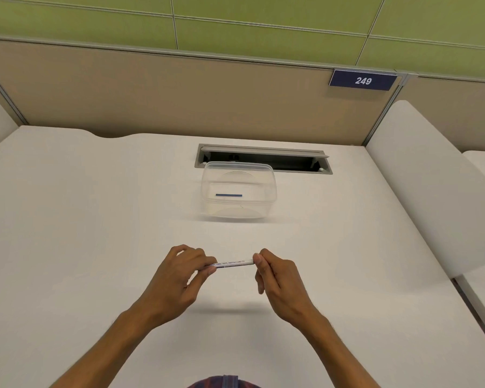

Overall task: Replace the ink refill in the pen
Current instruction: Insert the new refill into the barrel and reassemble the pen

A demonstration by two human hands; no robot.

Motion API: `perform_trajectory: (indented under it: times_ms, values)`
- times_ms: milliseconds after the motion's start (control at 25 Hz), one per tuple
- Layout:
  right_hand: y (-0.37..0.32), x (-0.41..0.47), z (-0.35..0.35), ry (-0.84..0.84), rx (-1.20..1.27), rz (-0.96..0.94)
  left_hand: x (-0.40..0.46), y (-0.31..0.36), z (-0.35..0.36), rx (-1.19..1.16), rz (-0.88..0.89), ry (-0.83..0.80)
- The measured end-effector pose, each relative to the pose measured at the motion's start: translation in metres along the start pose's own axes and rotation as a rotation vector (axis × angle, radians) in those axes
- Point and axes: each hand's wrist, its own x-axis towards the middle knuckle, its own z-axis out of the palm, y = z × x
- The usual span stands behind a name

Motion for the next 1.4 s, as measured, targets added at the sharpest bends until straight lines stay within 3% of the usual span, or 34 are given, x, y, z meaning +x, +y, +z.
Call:
perform_trajectory:
  times_ms: [160,240,600,880,1160,1400]
  values:
    - [-0.005,0.002,0.001,0.006,0.264,0.147,0.005,0.005,-0.006,0.147,0.081,-0.011]
    - [-0.008,0.003,0.001,0.017,0.280,0.137,0.007,0.006,-0.008,0.124,0.055,-0.017]
    - [-0.010,0.005,-0.006,0.092,-0.178,-0.117,0.011,0.005,-0.016,0.002,-0.088,-0.086]
    - [-0.008,0.004,-0.010,0.104,-0.212,-0.204,0.013,0.006,-0.020,-0.087,-0.100,-0.067]
    - [-0.013,0.005,-0.008,0.022,-0.067,-0.127,0.014,0.011,-0.023,0.065,-0.016,-0.002]
    - [-0.019,0.009,-0.004,-0.013,0.322,0.061,0.020,0.014,-0.025,0.264,0.117,0.037]
